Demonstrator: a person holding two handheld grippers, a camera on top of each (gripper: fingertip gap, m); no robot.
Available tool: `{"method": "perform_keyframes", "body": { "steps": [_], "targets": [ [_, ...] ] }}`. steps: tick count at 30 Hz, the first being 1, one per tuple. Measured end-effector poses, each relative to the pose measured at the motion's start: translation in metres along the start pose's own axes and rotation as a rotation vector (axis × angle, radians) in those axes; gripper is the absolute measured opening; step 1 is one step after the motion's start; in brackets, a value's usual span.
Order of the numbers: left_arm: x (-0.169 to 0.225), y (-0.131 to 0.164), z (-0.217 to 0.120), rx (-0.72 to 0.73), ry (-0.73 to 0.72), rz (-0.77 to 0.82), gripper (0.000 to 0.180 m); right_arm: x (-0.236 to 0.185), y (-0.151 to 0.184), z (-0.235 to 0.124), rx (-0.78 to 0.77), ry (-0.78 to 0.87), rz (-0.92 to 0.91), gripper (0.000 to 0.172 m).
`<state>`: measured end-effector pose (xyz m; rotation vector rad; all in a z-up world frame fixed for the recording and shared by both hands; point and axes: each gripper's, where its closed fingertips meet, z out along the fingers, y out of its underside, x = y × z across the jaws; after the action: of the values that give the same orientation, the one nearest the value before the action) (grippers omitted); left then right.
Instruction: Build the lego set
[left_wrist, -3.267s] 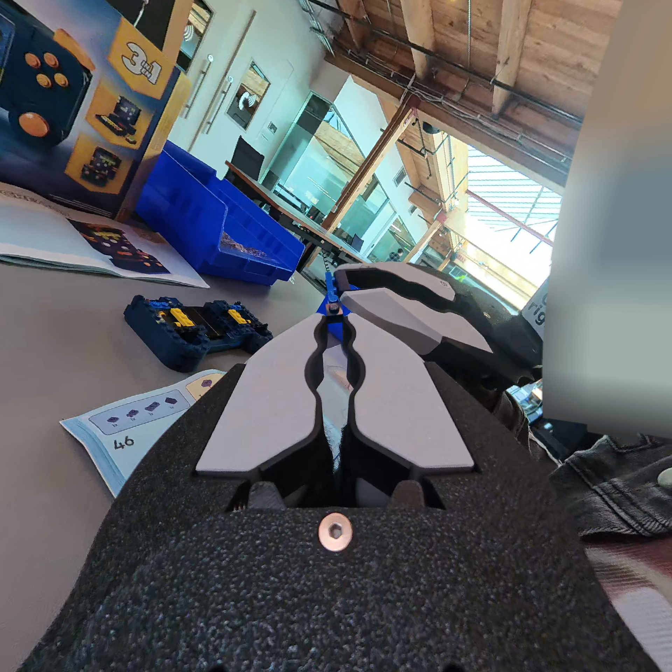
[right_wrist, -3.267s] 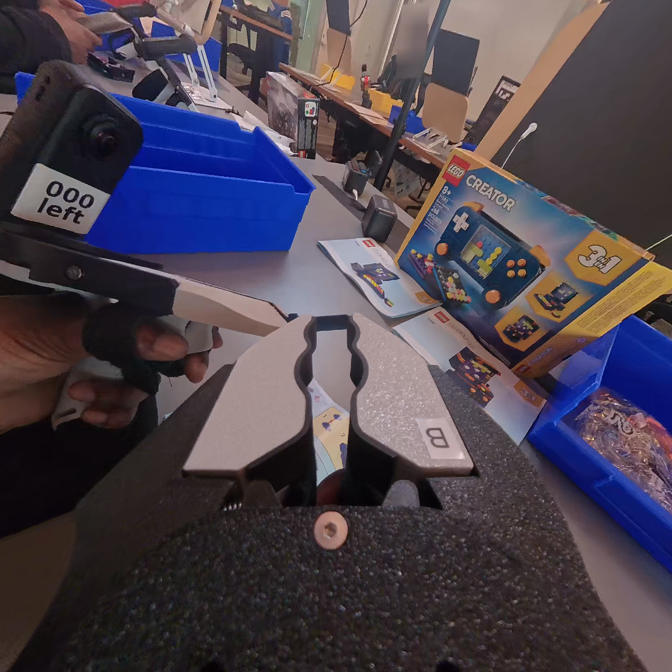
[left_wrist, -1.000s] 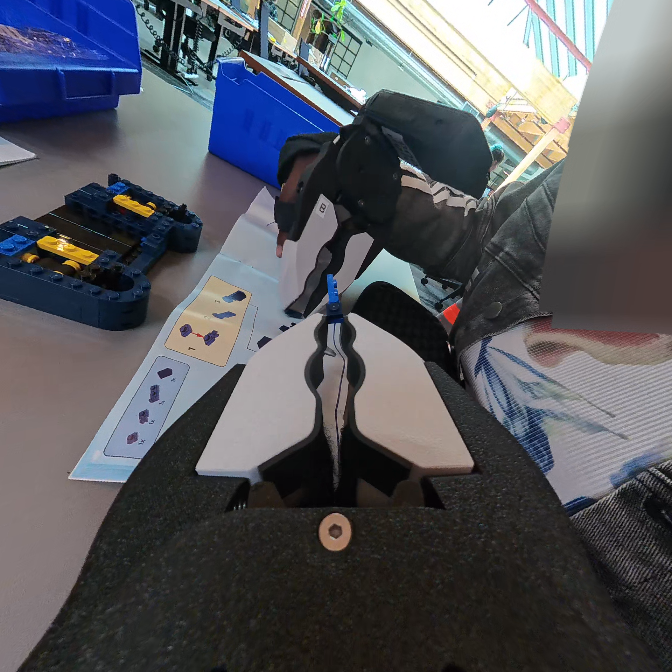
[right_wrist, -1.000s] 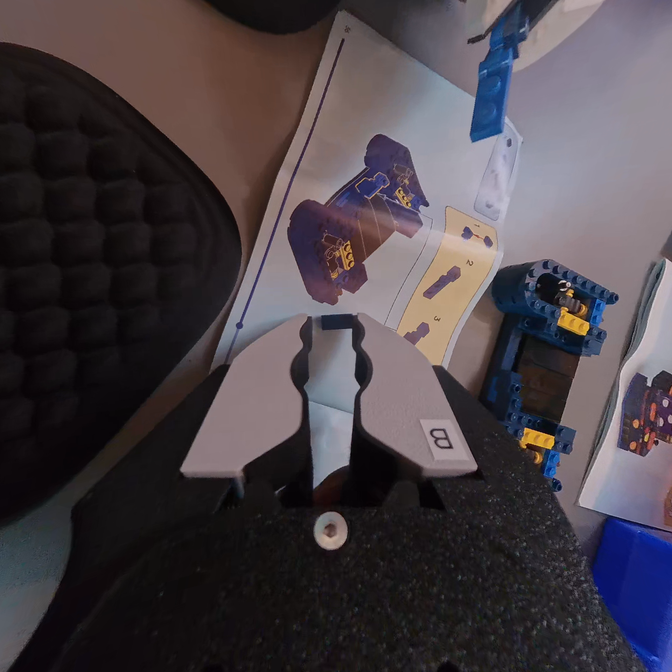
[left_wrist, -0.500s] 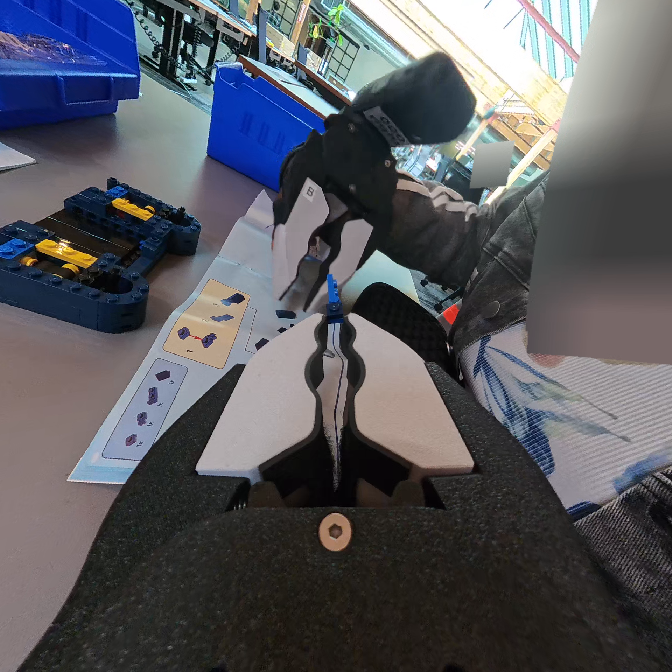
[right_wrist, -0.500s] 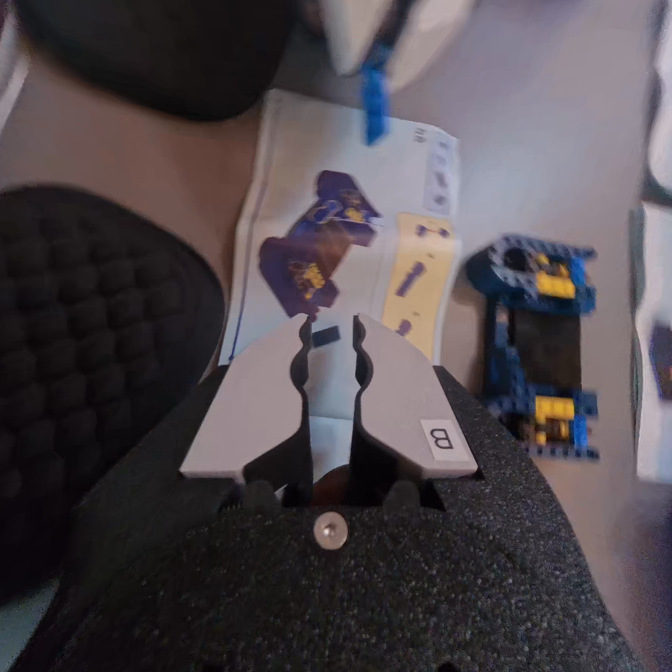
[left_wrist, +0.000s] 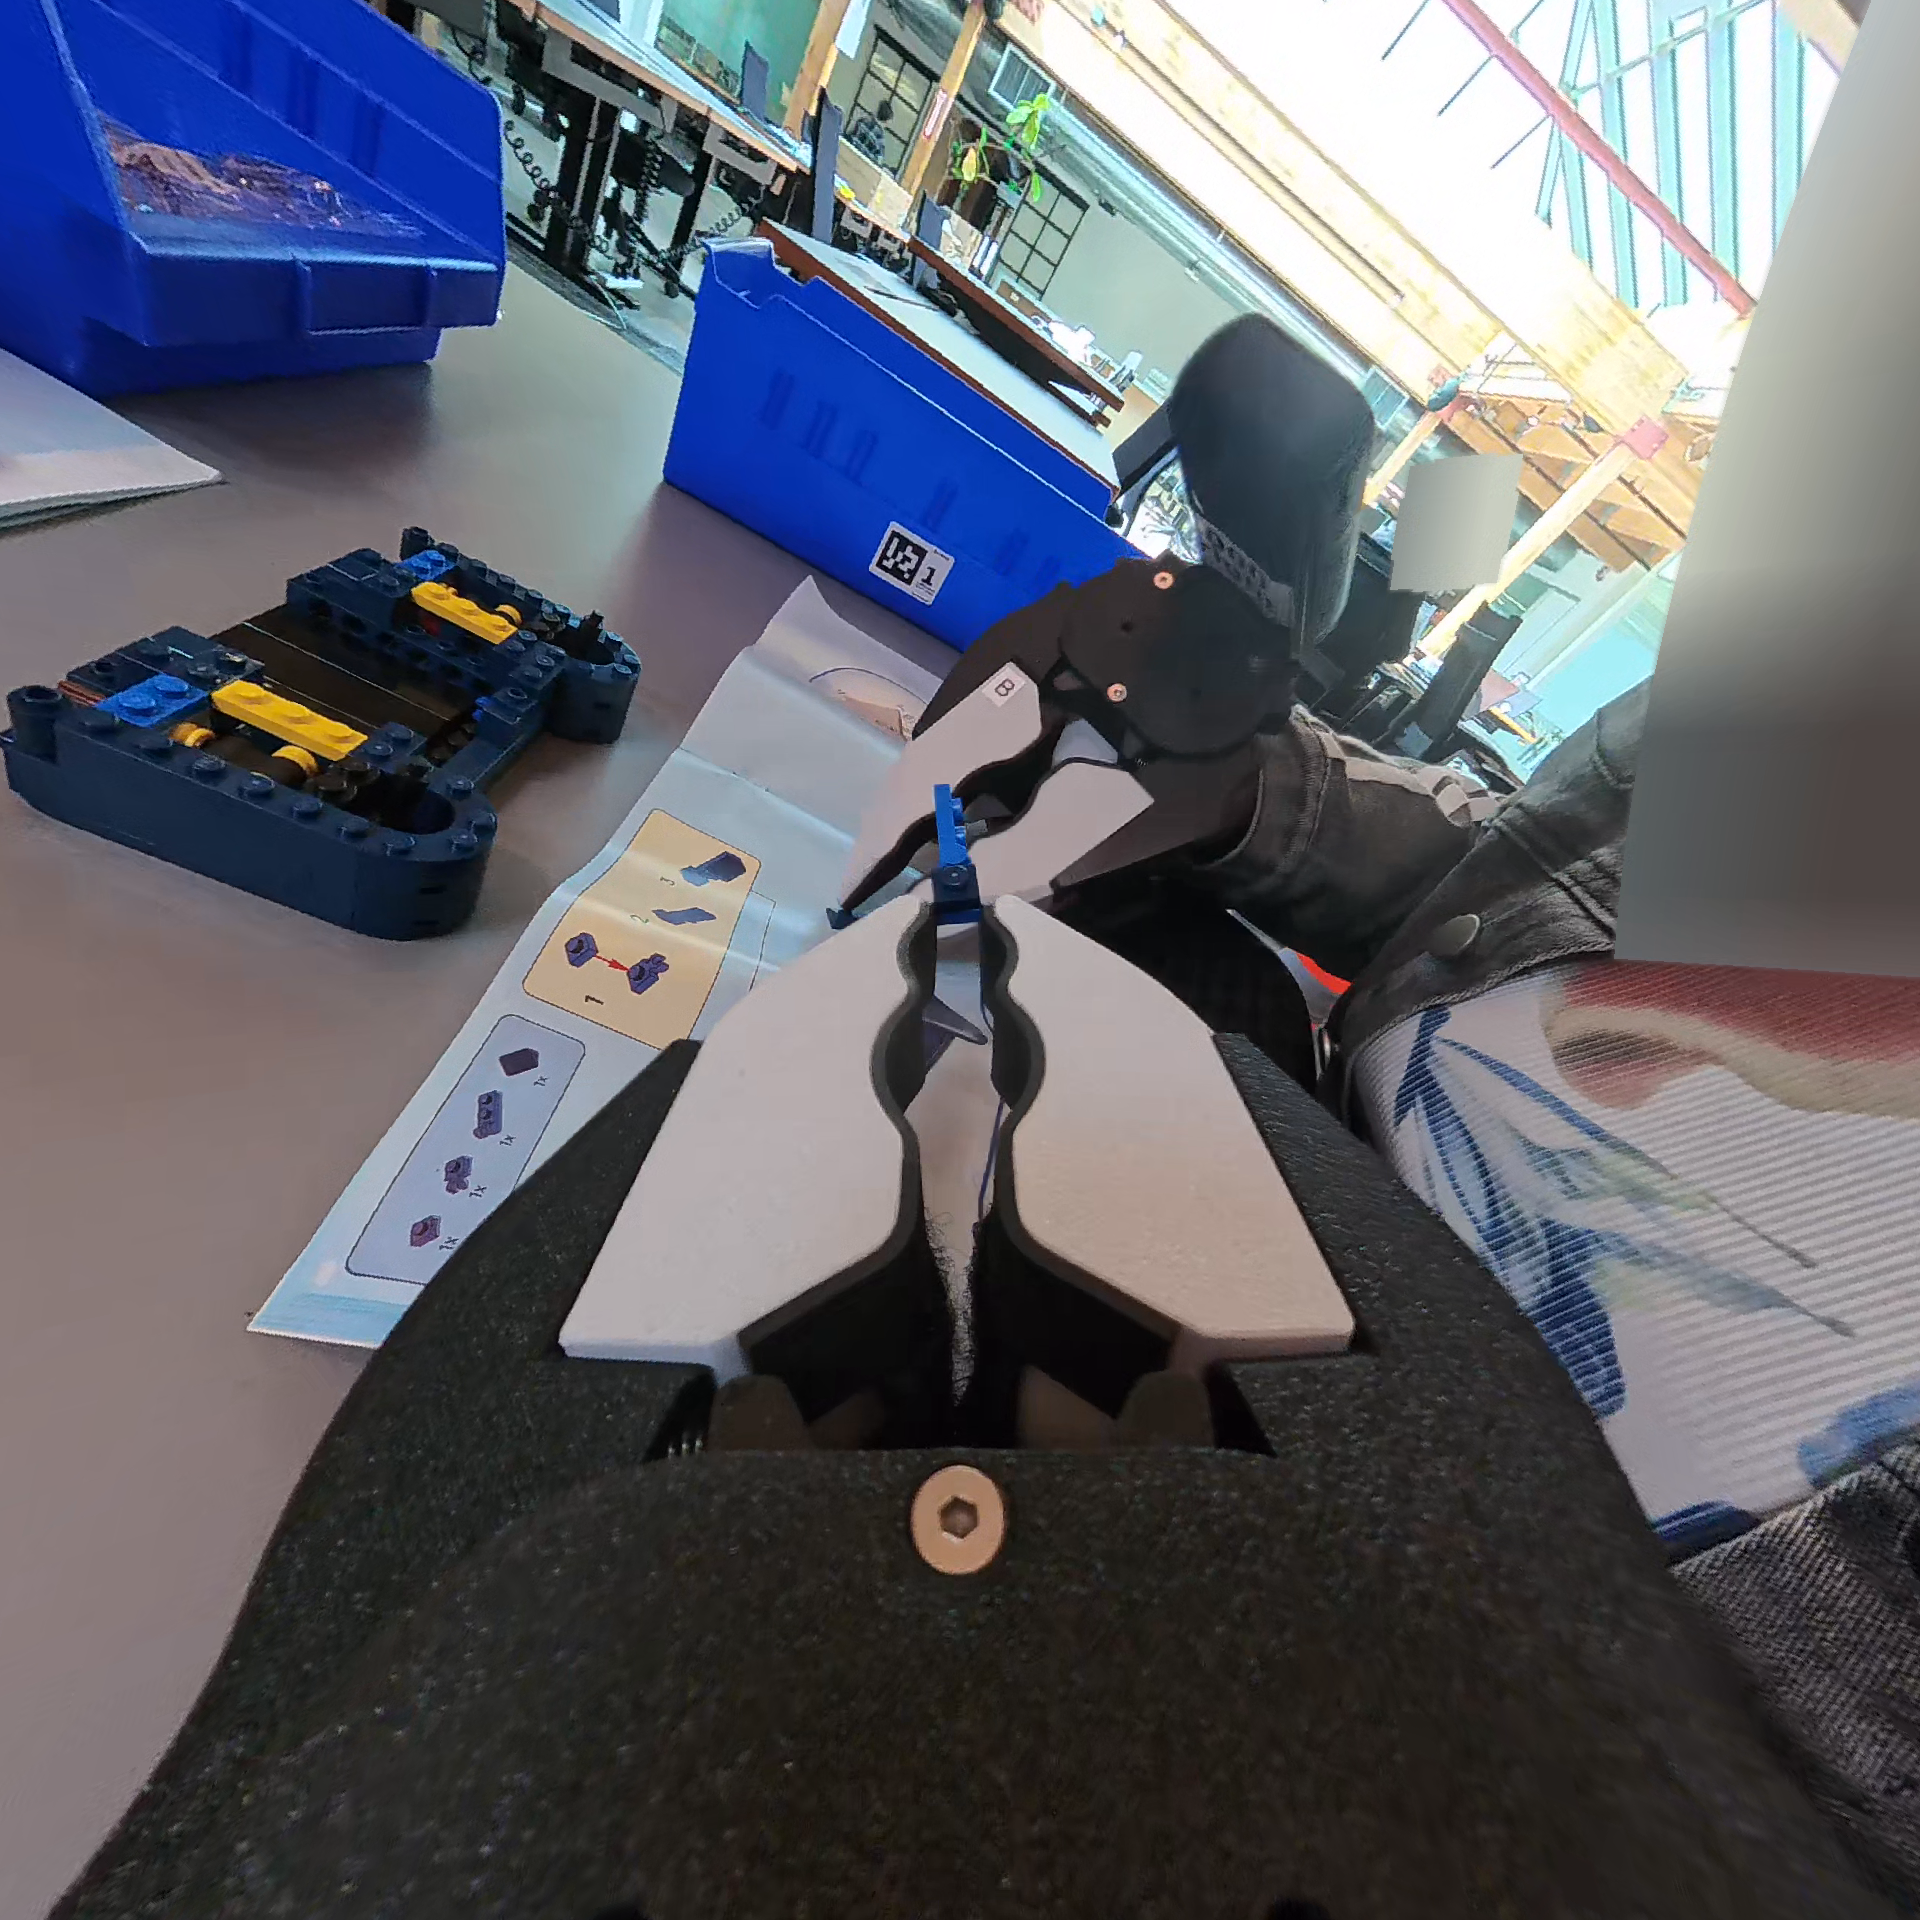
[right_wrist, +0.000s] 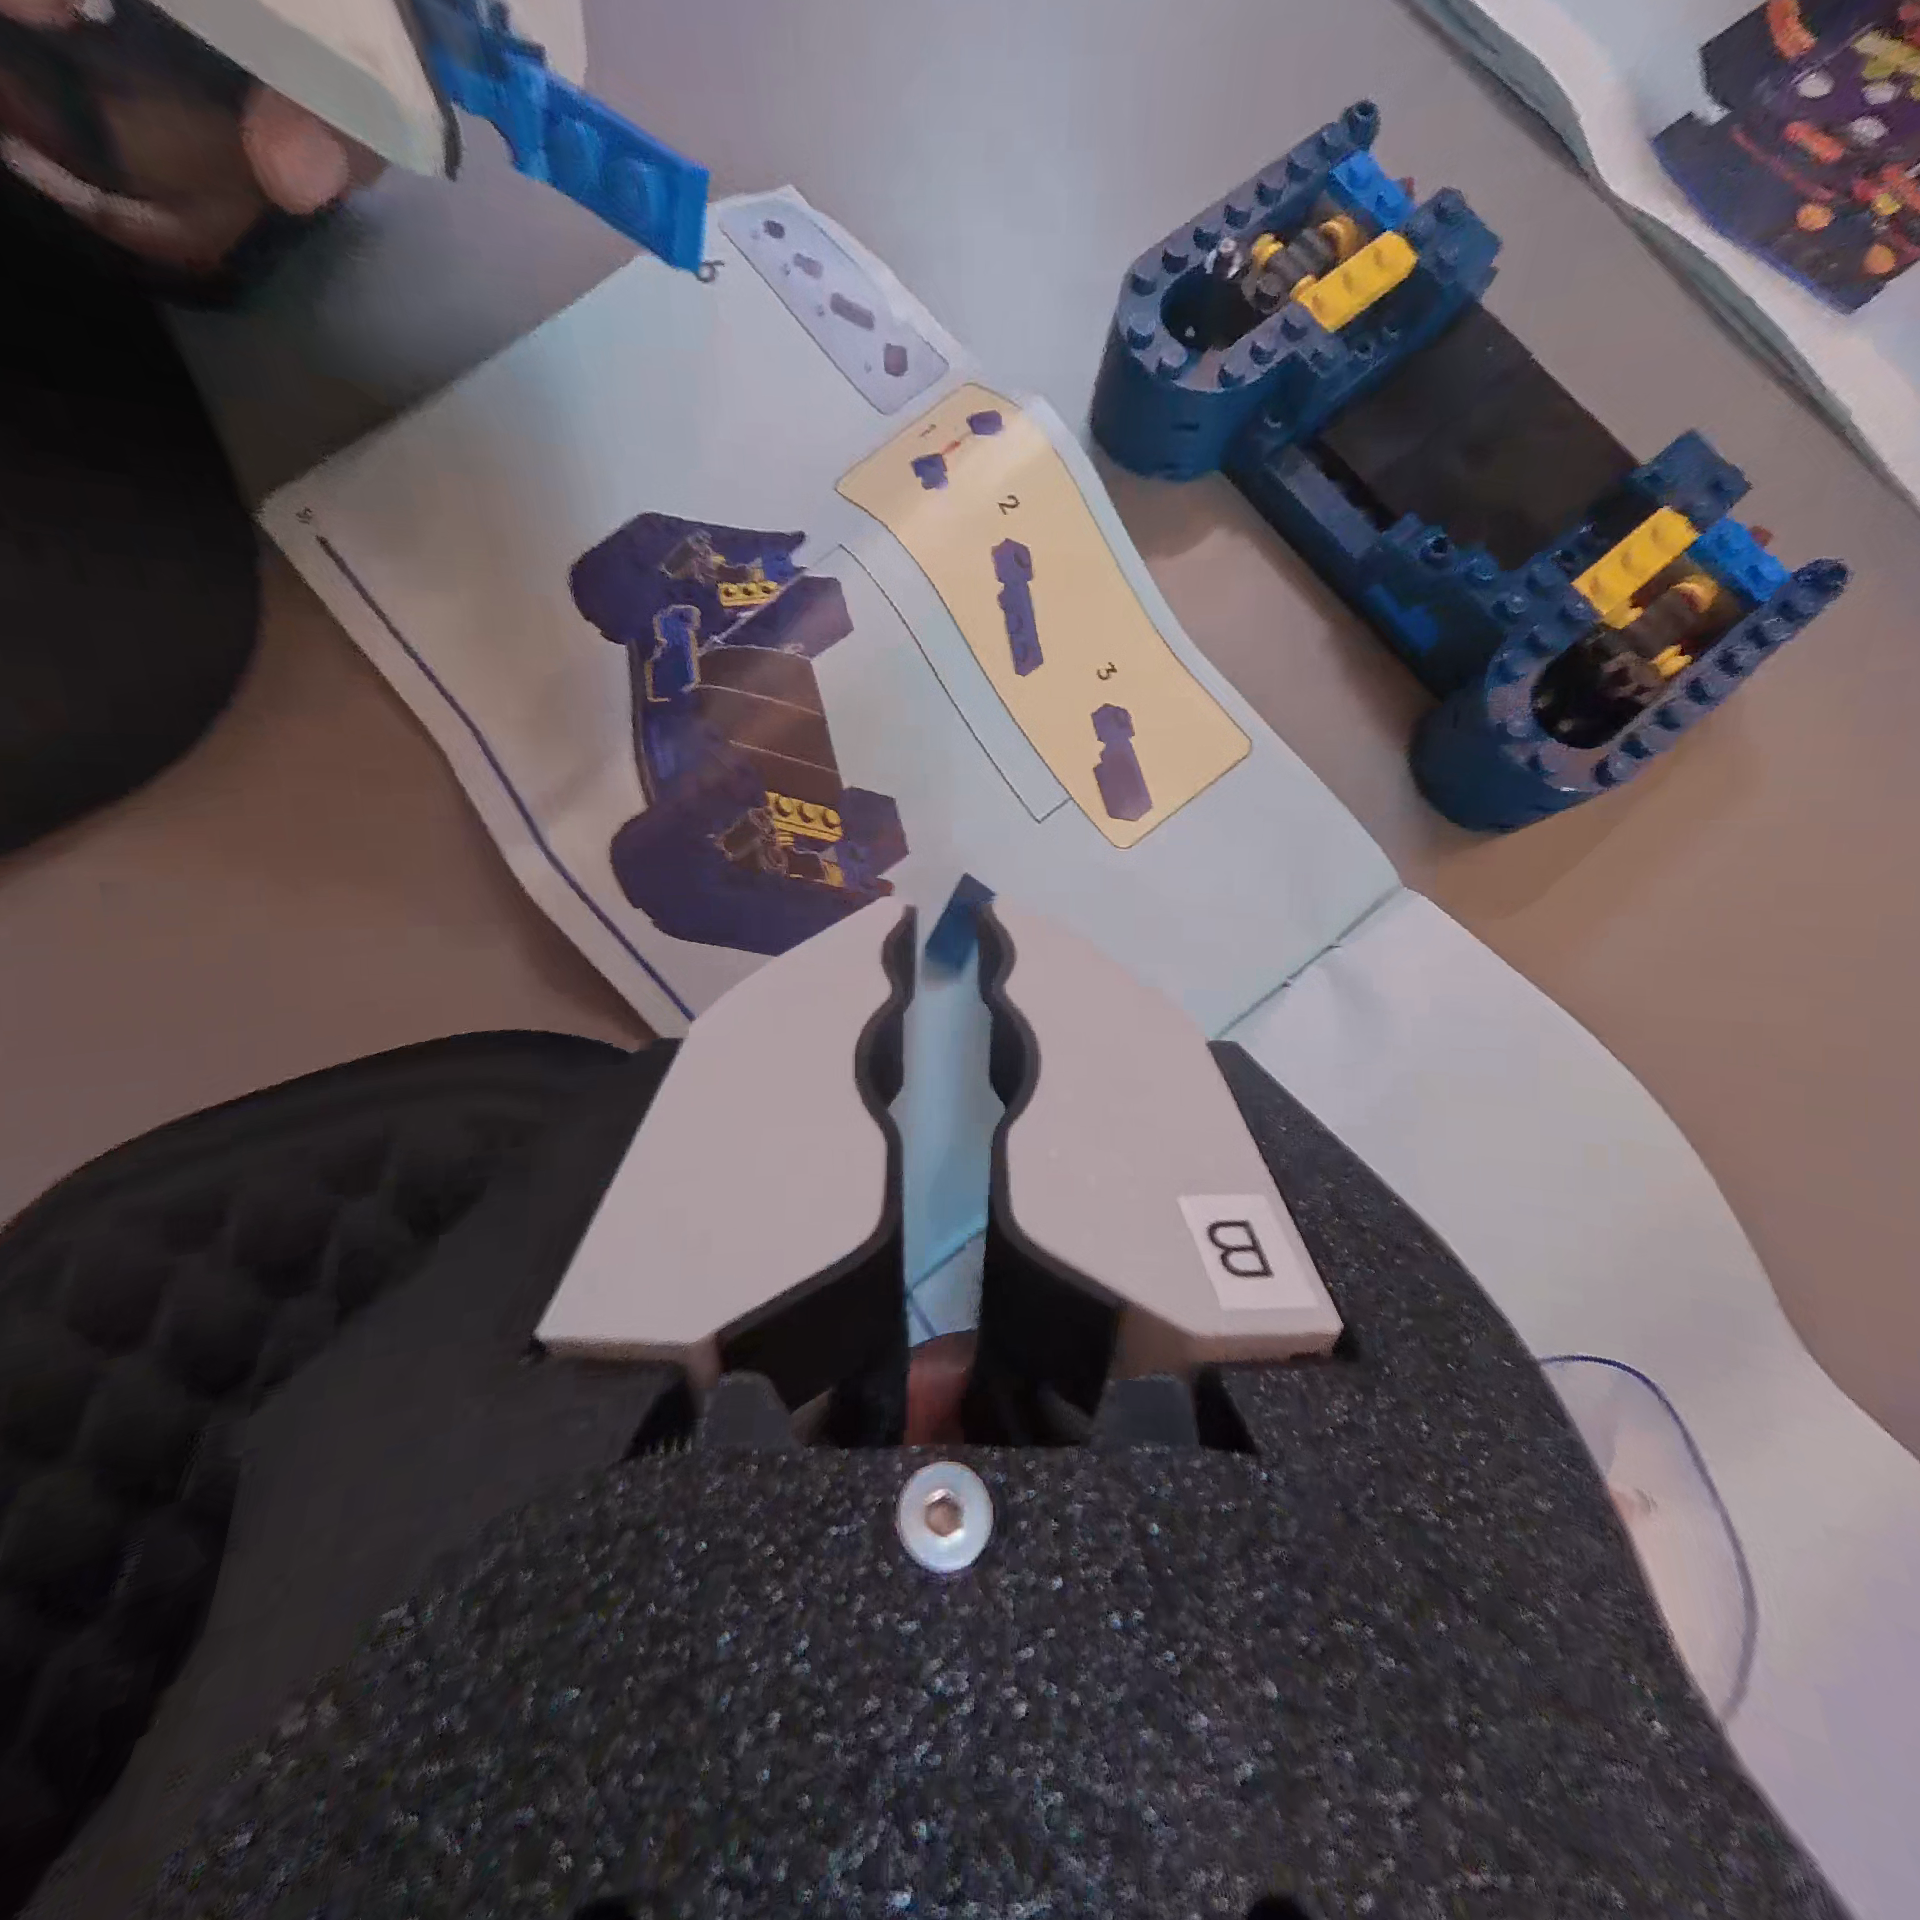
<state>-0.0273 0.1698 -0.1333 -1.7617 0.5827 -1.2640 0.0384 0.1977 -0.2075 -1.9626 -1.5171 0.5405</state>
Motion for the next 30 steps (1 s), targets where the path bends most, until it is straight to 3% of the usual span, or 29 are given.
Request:
{"method": "perform_keyframes", "body": {
  "steps": [6, 24, 28, 30],
  "targets": [
    [-0.0033, 0.0, -0.0005, 0.002, -0.006, -0.033, 0.007, 0.003, 0.0002, -0.0018, 0.029, 0.015, -0.138, 0.003],
    [-0.0022, 0.0033, 0.0018, -0.022, 0.019, -0.056, 0.007, -0.0002, -0.0002, -0.0058, 0.152, 0.023, -0.772, 0.0],
    [-0.0044, 0.0041, 0.0022, -0.026, 0.019, -0.081, 0.007, 0.0002, 0.0006, -0.0064, 0.183, 0.034, -0.827, 0.0],
    [-0.0044, 0.0049, 0.0027, -0.032, 0.022, -0.085, 0.007, 0.0009, 0.0005, -0.0068, 0.19, 0.003, -0.765, 0.0]
  ]
}}
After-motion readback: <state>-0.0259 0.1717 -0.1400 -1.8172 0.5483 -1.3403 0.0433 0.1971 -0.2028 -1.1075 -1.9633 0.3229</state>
